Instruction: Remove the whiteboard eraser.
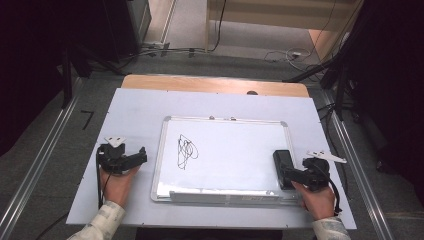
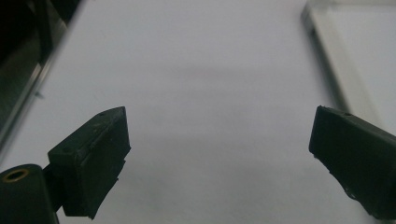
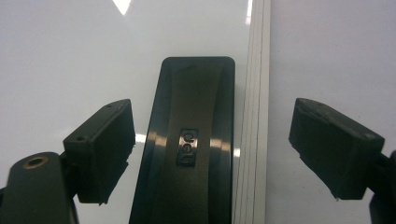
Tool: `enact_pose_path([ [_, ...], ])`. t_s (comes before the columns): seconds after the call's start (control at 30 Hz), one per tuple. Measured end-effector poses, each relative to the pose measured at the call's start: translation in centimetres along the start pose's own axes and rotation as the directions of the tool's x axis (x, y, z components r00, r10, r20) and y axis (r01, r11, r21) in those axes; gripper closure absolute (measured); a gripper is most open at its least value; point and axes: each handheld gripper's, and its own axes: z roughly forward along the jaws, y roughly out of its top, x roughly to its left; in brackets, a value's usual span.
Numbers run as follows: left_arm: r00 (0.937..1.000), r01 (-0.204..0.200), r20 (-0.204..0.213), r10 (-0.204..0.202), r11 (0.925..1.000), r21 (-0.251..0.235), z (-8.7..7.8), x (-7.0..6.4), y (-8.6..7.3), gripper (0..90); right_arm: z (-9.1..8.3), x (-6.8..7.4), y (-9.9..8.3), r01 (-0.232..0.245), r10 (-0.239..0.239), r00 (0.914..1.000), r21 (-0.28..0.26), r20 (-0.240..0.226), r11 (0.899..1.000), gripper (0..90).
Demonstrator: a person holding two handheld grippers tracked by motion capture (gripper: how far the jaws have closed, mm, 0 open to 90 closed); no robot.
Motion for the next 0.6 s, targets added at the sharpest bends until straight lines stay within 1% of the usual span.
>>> enact_pose_path([
  [0.07,0.9997,0.017,0.020,-0.016,0.9995,-0.025,-0.9,0.2,0.3,5.7,0.2,0.0,0.0,0.004,-0.004,1.0000,0.009,0.007,1.000,12.9],
  [0.17,0.9990,0.030,0.035,-0.029,0.9986,-0.043,-1.6,0.3,0.4,5.6,0.5,0.1,0.0,0.003,-0.003,0.9999,0.030,0.014,1.000,13.1],
  [0.27,0.9982,0.039,0.047,-0.037,0.9987,-0.034,-1.8,0.3,0.3,5.6,0.7,0.2,-0.1,0.012,-0.012,0.9999,0.038,0.011,0.999,14.4],
  [0.33,0.9959,0.060,0.069,-0.059,0.9980,-0.020,-2.0,0.3,0.2,5.6,0.9,0.3,-0.1,0.013,-0.014,0.9998,0.042,0.014,0.999,14.4],
  [0.4,0.9940,0.069,0.086,-0.068,0.9975,-0.015,-2.2,0.3,0.1,5.6,1.0,0.3,0.0,0.011,-0.011,0.9999,0.047,0.012,0.999,14.5],
  [0.47,0.9935,0.061,0.097,-0.060,0.9980,-0.014,-2.5,0.2,-0.1,5.7,1.1,0.3,0.0,0.014,-0.015,0.9998,0.047,0.014,0.999,14.8],
  [0.57,0.9956,0.032,0.088,-0.031,0.9993,-0.018,-2.7,-0.1,-0.2,5.6,1.4,0.3,0.1,0.017,-0.017,0.9997,0.055,0.015,0.998,14.8],
  [0.6,0.9956,0.030,0.089,-0.029,0.9994,-0.016,-2.7,-0.1,-0.3,5.6,1.5,0.4,0.1,0.015,-0.016,0.9998,0.059,0.014,0.998,14.8],
])
